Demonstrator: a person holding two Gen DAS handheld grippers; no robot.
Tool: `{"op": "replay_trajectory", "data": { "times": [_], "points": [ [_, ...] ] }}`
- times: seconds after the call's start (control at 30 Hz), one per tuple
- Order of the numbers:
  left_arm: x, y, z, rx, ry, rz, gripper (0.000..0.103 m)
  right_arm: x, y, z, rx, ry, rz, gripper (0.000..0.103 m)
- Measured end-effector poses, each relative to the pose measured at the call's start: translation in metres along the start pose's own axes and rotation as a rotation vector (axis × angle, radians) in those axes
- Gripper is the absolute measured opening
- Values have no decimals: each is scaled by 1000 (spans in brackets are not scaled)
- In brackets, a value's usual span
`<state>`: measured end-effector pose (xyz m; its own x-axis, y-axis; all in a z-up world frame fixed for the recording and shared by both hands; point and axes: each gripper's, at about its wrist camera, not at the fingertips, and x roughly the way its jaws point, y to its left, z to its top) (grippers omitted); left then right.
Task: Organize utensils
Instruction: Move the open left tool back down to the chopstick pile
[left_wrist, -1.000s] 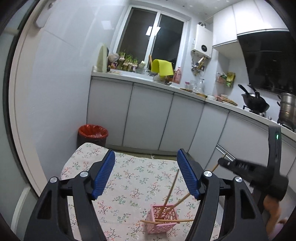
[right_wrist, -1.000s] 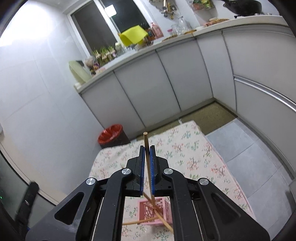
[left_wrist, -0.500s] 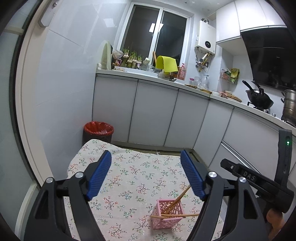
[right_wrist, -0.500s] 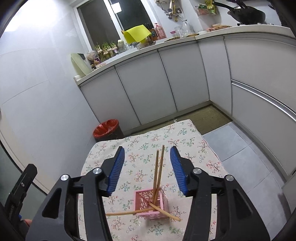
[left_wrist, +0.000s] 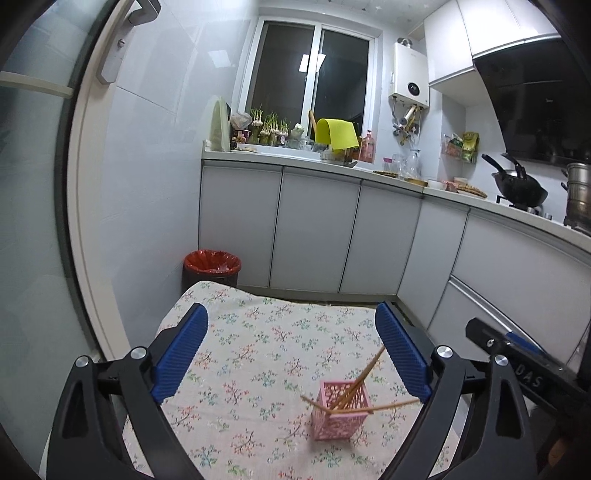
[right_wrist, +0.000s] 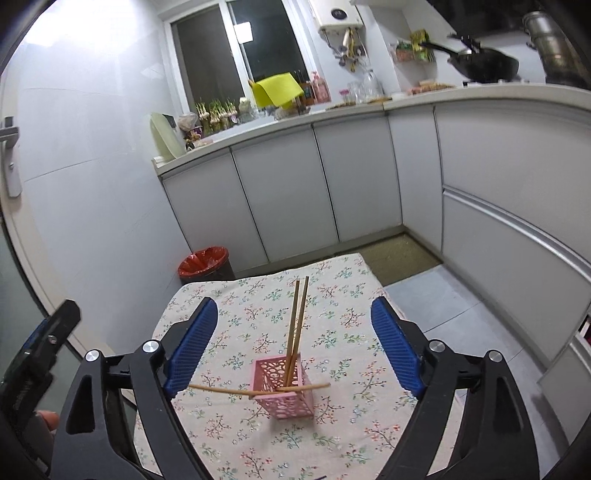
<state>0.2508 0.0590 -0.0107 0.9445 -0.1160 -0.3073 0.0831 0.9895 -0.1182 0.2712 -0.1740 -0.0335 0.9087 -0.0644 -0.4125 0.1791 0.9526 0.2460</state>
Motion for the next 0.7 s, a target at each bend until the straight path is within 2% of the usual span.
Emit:
{"op": "replay_trajectory", "data": {
  "times": [0.2, 0.33, 0.4, 0.5, 0.6, 0.7],
  "points": [
    [-28, -1, -14, -8, -1, 14, 95, -33, -1, -15, -23, -49, -54, 96],
    [-46, -2, -23, 15, -11, 32, 96, -52, -5, -27, -31, -49, -97, 96],
    [-50, -2, -29, 28, 11, 29, 96, -61, -9, -34, -28, -59, -122, 96],
    [-50, -4, -44, 64, 95, -3, 96, -73, -22, -48, -3, -21, -117, 96],
    [-38, -14, -64, 145, 262, -89, 96, -84, -51, -68, 80, 52, -104, 96],
    [-26, -30, -86, 229, 422, -175, 96, -90, -93, -99, 220, 182, -77, 96]
  ]
}}
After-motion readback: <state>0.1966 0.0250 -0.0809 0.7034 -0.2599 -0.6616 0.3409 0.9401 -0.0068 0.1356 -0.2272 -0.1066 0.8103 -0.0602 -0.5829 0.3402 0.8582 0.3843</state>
